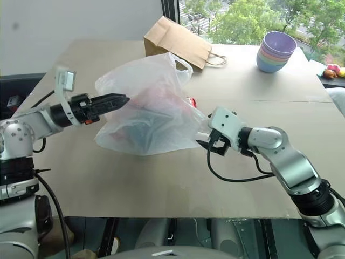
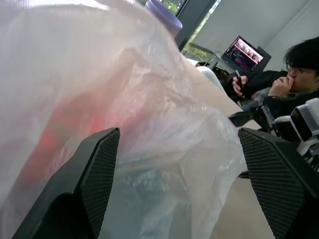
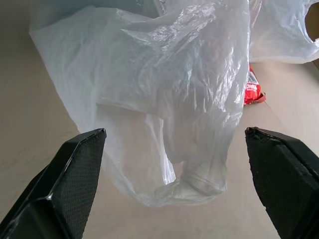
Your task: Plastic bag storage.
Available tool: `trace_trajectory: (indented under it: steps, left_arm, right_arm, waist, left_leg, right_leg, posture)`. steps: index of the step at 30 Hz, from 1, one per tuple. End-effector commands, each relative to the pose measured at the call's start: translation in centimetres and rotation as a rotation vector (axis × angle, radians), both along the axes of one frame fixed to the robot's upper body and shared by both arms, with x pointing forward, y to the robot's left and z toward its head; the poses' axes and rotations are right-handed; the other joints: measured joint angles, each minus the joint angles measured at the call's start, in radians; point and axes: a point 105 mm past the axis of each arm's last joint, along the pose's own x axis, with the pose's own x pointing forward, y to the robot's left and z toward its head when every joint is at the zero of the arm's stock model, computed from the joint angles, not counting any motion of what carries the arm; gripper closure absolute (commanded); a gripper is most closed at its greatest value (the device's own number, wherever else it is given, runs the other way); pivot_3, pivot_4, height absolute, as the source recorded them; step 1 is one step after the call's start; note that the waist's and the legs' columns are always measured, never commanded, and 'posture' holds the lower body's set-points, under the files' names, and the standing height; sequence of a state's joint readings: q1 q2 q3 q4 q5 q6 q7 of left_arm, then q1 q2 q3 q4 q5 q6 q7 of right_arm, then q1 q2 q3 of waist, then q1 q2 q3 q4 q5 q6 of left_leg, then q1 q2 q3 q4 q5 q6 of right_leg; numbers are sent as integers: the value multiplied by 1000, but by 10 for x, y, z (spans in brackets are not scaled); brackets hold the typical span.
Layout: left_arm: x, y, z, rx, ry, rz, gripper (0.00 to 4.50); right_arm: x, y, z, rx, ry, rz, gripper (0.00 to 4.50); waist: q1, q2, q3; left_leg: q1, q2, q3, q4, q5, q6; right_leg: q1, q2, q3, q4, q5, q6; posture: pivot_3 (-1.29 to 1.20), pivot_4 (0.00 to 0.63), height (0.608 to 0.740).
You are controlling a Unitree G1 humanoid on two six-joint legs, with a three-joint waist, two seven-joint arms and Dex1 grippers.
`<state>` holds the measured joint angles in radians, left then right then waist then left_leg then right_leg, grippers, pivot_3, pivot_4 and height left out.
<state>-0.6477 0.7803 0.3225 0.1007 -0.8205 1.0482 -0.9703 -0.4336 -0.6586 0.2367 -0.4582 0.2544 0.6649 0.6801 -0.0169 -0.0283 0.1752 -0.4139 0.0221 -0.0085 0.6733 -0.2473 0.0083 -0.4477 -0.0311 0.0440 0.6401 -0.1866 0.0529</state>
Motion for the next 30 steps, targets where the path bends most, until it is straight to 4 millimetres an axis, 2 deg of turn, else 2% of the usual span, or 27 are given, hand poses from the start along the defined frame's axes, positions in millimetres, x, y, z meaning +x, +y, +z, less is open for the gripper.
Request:
trace_trajectory:
  steps: [1, 5, 8, 11, 15, 16, 17, 20, 23, 27, 30]
  left_arm:
    - [3, -5, 13, -9, -65, 0, 580]
    - [10, -4, 18, 1, -106, 47, 580]
    - [29, -1, 28, 24, -157, 150, 513]
    - [46, -2, 45, 11, -199, 231, 513]
    - [76, -5, 67, 49, -246, 339, 513]
    - [89, -3, 71, 55, -240, 391, 513]
    - [99, -3, 76, 60, -235, 434, 513]
    - [122, -2, 83, 84, -238, 512, 513]
    - [132, -2, 83, 121, -263, 557, 513]
    - [134, 5, 88, 57, -255, 589, 513]
    - [130, 15, 94, -45, -235, 586, 513]
  right_arm:
    - [16, -13, 5, 18, -46, -106, 0]
    - [25, -21, 1, 31, -44, -179, 0]
    - [29, -19, -7, -2, -43, -196, 768]
    - [32, -14, -11, -22, -64, -201, 1813]
    - [42, -9, 2, -41, -192, -251, 3797]
    - [48, -12, 15, -45, -271, -288, 4284]
    - [54, -15, 28, -41, -332, -325, 4403]
    - [63, -21, 68, -67, -523, -370, 4403]
    - [64, -18, 111, -93, -727, -356, 4403]
    - [46, -8, 171, -83, -1002, -287, 4403]
    - [20, -1, 209, -101, -1213, -193, 4403]
  waist:
    - [0, 0, 0]
    - [-1, 0, 0]
    - [1, 0, 0]
    - [5, -1, 0]
    - [4, -1, 0]
    - [3, -1, 0]
    - [3, -1, 0]
    - [1, 0, 0]
    - [-2, 0, 0]
    - [-8, 0, 1]
    - [-12, 0, 1]
  left_leg:
    - [0, 0, 0, 0, 0, 0]
    - [0, 0, 0, 0, 0, 0]
    - [0, 0, 0, 0, 0, 0]
    - [0, -1, 0, 1, 0, 0]
    - [-1, -1, -1, 1, 0, 0]
    - [-1, -1, 0, 1, 0, 0]
    - [-1, -1, 0, 1, 0, 0]
    - [-1, -1, 0, 2, 0, 0]
    - [-1, -2, 0, -1, 0, 0]
    - [-2, -1, 0, -3, 0, 0]
    - [-4, -1, 0, -3, 0, 0]
  right_leg:
    - [0, 0, 0, 0, 0, 0]
    - [0, 0, 0, 0, 2, -3]
    - [0, 0, 0, 0, 2, -3]
    - [0, 0, 0, 0, 2, -3]
    - [0, 0, 0, 0, 2, -3]
    - [0, 0, 0, 0, 2, -3]
    - [0, 0, 0, 0, 2, -3]
    - [0, 0, 0, 0, 2, -2]
    - [0, 0, 0, -2, 2, -3]
    - [-1, 0, 0, -3, 2, -3]
    - [-2, -1, 0, -5, 2, -3]
  posture:
    - [0, 150, 740]
    - [0, 150, 740]
    - [0, 150, 740]
    - [0, 150, 740]
    - [0, 150, 740]
    - [0, 150, 740]
    - [0, 150, 740]
    - [0, 150, 740]
    - [0, 150, 740]
    - [0, 150, 740]
    - [0, 150, 740]
